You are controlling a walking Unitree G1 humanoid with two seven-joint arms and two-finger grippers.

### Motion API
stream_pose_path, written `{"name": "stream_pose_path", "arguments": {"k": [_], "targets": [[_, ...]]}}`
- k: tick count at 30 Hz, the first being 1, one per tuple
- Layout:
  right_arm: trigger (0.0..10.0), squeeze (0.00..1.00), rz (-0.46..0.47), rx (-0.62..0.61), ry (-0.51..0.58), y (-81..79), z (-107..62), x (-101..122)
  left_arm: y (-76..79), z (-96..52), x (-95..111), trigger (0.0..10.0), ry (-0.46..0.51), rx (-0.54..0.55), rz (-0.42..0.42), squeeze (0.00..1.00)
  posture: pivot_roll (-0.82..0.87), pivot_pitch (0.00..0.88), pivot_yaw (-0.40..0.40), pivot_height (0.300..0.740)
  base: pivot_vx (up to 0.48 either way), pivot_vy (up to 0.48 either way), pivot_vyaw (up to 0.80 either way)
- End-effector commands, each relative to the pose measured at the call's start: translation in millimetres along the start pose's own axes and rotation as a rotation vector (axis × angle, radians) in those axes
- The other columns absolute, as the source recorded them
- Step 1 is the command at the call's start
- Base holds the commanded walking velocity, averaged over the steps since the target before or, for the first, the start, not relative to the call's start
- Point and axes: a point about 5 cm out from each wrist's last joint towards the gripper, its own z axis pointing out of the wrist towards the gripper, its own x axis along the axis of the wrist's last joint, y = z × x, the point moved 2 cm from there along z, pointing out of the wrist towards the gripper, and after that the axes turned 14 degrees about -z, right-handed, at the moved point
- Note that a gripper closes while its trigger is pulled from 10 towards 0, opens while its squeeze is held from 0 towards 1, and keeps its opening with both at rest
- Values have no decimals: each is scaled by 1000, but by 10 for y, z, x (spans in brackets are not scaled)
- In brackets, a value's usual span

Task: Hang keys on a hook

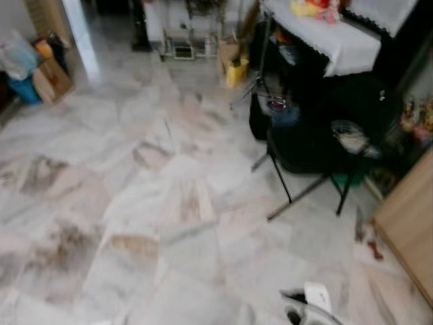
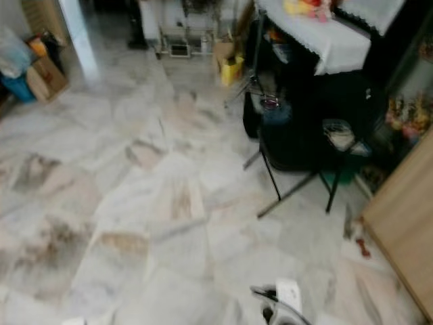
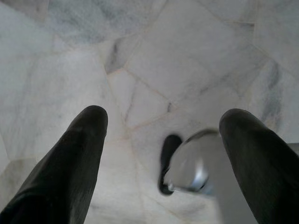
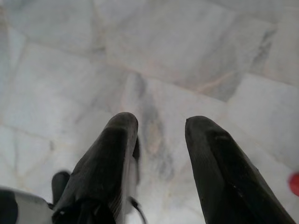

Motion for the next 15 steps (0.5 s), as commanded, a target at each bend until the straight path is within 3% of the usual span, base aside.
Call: {"name": "stream_pose_path", "arguments": {"k": [1, 15], "targets": [[10000, 0, 3, 8, 25, -41, 11, 71, -64, -24, -78, 10000, -26, 14, 11, 0, 188, 0, -52, 740, 0, 0, -781], [10000, 0, -7, 11, 25, -22, 7, 57, -56, -29, -103, 10000, -28, 13, 1, 0, 192, 0, -54, 740, 0, 0, -781]]}}
